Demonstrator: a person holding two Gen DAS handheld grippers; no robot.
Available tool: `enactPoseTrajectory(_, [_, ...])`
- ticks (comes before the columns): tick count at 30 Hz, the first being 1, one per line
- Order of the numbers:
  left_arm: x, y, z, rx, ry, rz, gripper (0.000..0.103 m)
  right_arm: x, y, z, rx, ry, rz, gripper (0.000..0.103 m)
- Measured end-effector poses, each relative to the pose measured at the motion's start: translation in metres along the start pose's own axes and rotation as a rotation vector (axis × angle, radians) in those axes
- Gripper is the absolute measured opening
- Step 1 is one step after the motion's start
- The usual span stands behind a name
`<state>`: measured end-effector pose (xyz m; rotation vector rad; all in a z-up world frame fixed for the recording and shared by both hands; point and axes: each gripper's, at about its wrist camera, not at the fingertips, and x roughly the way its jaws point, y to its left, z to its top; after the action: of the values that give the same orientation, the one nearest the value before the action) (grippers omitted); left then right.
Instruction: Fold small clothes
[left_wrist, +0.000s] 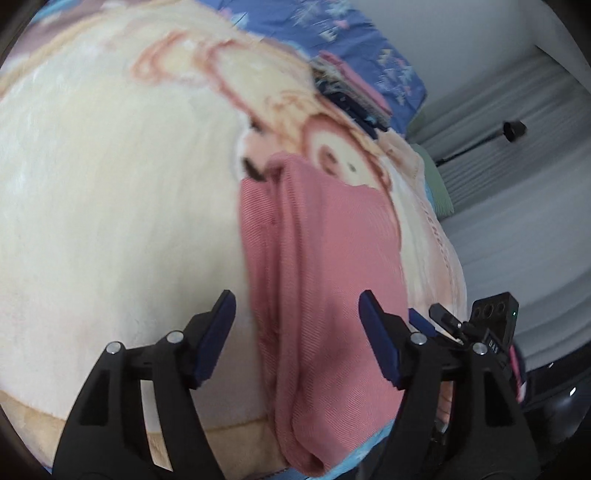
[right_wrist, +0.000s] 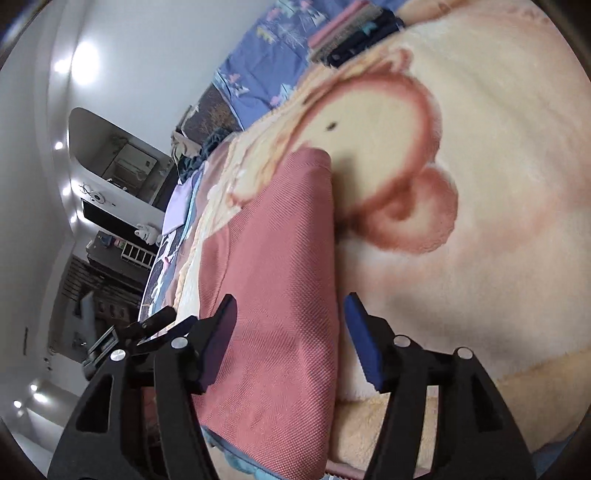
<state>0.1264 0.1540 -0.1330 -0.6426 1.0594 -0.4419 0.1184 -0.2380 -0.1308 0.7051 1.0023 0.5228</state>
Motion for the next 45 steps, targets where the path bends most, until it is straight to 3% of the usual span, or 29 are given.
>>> enactPoseTrajectory(4, [0.022,0.024,0.009,-0.128,0.084,-0.075,0.077,0.011,-0.014,0.003,0.047,0.068,0.005,0.062])
enactPoseTrajectory(8, [0.033,0.023,0.023,-0.163,0.124,-0.144,0.09,0.018,-0.015,0.013,0.064,0.099,0.044,0.064])
enactPoseTrajectory(13, [0.056,0.013,0.048,-0.175,0.171,-0.229,0.09,0.035,-0.005,0.028,0.05,0.135,0.07,0.064])
enactPoseTrajectory(17, [0.075,0.01,0.061,-0.185,0.184,-0.235,0.09,0.05,-0.005,0.037,0.046,0.152,0.061,0.064])
enactPoseTrajectory(24, [0.061,0.001,0.035,-0.113,0.187,-0.28,0.09,0.035,-0.001,0.025,-0.011,0.115,0.104,0.063])
enactPoseTrajectory(29, [0.078,-0.009,0.043,-0.116,0.156,-0.229,0.083,0.048,0.006,0.034,-0.009,0.089,0.082,0.058])
enactPoseTrajectory(31, [0.083,-0.012,0.045,-0.119,0.152,-0.208,0.062,0.051,0.009,0.035,-0.019,0.085,0.042,0.048])
enactPoseTrajectory(32, [0.084,-0.012,0.044,-0.116,0.15,-0.191,0.051,0.051,0.013,0.035,-0.027,0.068,0.026,0.034])
enactPoseTrajectory(33, [0.082,-0.01,0.041,-0.119,0.145,-0.174,0.02,0.044,0.017,0.032,-0.051,0.034,0.015,0.029])
enactPoseTrajectory(37, [0.066,-0.016,0.032,-0.114,0.107,-0.22,0.021,0.019,0.042,0.019,-0.151,-0.061,0.006,0.023])
enactPoseTrajectory(45, [0.03,-0.066,0.028,-0.011,0.05,-0.268,0.02,-0.021,0.063,0.025,-0.173,-0.129,0.044,0.023])
